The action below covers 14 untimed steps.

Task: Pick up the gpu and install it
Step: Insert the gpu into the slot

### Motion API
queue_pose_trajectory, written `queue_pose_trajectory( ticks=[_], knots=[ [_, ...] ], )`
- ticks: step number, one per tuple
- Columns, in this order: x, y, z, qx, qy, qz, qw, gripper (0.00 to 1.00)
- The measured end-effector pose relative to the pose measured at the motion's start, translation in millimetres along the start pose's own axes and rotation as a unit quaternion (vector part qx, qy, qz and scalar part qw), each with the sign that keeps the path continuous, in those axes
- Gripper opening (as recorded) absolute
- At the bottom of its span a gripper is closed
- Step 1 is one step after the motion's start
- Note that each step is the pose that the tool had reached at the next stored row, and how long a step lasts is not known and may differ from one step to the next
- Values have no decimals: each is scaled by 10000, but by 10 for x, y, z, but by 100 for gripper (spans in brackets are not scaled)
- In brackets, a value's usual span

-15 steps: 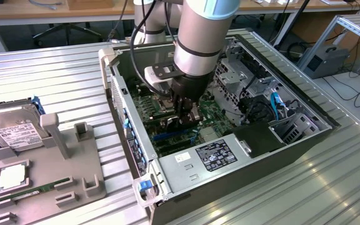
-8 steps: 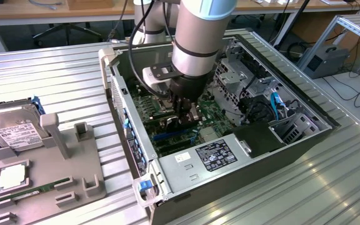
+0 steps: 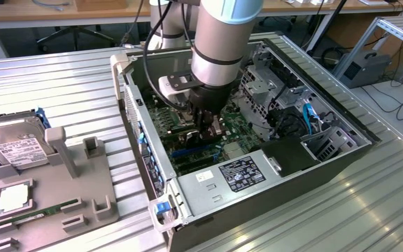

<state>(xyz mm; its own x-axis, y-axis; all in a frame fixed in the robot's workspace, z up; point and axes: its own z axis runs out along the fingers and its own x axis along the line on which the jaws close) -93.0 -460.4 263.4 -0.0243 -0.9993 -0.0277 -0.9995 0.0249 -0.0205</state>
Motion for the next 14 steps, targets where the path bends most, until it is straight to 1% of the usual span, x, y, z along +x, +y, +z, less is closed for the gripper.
queue_pose_trajectory(
  ticks=[3,6,9,10,12,13,14],
  knots=[
    [0,1,0,0,0,0,10000,27],
    [-2,0,-44,0,0,1,10000,27],
    [-2,-1,-44,3,-1,0,10000,27],
    [-1,1,-45,19,-1,-2,10000,27],
    [-1,0,-44,156,-4,-33,9999,27],
    [-2,-1,-43,168,-6,-41,9999,27],
    [-2,-1,-43,168,-6,-41,9999,27]
  ],
)
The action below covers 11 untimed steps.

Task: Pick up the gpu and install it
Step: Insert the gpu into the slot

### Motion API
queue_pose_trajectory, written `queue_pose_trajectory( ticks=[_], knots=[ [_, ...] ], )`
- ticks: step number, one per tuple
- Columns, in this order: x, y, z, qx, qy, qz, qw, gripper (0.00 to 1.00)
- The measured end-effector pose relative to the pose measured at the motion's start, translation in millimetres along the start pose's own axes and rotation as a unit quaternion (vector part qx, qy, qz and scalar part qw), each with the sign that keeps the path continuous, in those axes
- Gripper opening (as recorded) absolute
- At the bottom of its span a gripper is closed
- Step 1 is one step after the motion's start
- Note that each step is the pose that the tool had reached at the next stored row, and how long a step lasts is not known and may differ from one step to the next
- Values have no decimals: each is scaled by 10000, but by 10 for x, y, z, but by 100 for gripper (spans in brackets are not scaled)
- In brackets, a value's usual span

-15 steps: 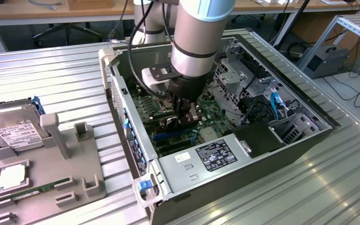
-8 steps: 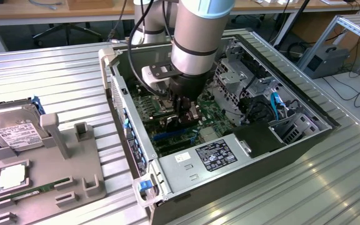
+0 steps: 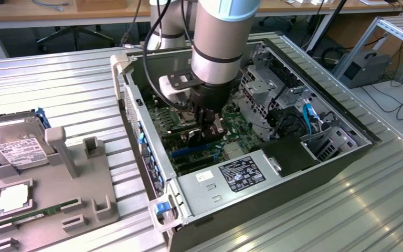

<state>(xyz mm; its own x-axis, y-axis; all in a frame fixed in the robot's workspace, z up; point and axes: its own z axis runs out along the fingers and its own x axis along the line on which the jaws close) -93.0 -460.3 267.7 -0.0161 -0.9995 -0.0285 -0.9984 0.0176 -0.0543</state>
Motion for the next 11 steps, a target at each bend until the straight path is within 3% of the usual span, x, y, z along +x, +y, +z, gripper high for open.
queue_pose_trajectory(
  ticks=[9,11],
  knots=[
    [1,56,-2,-2,5,0,10000,27],
    [0,53,7,-31,32,0,10000,27]
  ],
)
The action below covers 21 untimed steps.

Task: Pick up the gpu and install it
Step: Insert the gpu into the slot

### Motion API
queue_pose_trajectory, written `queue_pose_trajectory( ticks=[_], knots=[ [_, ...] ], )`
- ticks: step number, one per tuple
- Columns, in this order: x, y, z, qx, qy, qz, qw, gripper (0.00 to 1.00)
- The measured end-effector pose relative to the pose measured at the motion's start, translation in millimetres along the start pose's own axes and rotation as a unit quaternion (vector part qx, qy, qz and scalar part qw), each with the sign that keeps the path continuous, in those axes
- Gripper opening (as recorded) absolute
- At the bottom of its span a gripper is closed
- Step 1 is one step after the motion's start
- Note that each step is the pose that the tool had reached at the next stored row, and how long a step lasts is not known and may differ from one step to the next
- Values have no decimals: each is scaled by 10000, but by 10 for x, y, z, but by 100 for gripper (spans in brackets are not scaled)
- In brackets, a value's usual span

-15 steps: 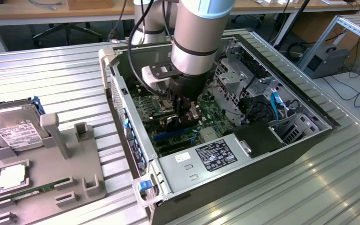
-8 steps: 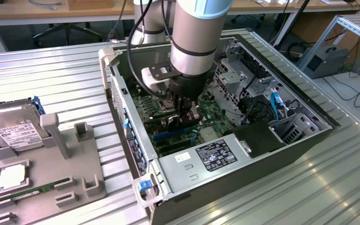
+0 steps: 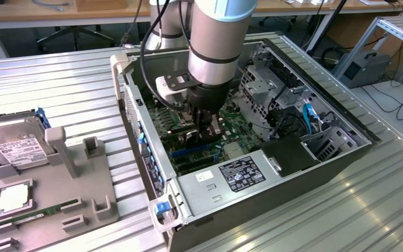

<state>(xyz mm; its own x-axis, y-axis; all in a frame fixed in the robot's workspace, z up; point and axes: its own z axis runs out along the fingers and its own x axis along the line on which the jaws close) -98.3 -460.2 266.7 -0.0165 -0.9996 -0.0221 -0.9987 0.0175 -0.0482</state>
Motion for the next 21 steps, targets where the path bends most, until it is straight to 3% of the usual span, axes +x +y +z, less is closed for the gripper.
queue_pose_trajectory(
  ticks=[5,16,21],
  knots=[
    [-5,1,24,-31,5,0,10000,27],
    [-6,-1,-12,-32,0,-1,10000,27],
    [-4,14,40,-28,2,0,10000,27]
  ],
)
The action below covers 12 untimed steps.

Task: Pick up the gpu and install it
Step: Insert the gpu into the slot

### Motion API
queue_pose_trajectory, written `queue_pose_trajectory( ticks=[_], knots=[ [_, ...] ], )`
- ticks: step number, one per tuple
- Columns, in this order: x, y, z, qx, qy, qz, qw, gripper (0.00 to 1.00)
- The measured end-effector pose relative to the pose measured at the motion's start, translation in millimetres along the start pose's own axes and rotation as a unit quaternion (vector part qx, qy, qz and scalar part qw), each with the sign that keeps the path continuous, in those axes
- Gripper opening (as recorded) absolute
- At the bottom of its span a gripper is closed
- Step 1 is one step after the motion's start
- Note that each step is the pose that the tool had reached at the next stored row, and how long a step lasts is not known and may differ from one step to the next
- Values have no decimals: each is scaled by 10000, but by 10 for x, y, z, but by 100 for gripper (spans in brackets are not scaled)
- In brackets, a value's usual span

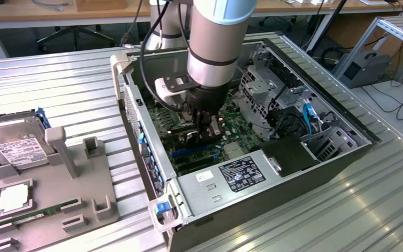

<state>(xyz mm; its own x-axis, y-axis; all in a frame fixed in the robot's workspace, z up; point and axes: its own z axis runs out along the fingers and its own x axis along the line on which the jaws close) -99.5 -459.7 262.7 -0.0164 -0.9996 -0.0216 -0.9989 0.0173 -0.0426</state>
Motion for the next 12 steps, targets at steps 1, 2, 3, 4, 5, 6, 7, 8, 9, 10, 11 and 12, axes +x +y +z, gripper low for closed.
queue_pose_trajectory(
  ticks=[1,2,3,4,5,6,7,8,9,10,11,12],
  knots=[
    [0,0,0,0,0,0,10000,27],
    [0,1,0,0,0,0,10000,27],
    [-1,0,-26,1,-2,0,10000,27],
    [-1,0,-43,1,-2,0,10000,27],
    [-1,0,-46,1,-2,0,10000,27],
    [-2,2,-46,1,-2,0,10000,27],
    [-1,8,-46,7,-2,1,10000,27],
    [-1,12,-44,23,-3,0,10000,27],
    [0,21,-40,109,-4,-9,9999,27],
    [-1,25,-38,187,-5,-17,9998,27],
    [-1,26,-36,214,-7,-20,9998,27],
    [-1,27,-35,249,-7,-25,9997,27]
  ],
)
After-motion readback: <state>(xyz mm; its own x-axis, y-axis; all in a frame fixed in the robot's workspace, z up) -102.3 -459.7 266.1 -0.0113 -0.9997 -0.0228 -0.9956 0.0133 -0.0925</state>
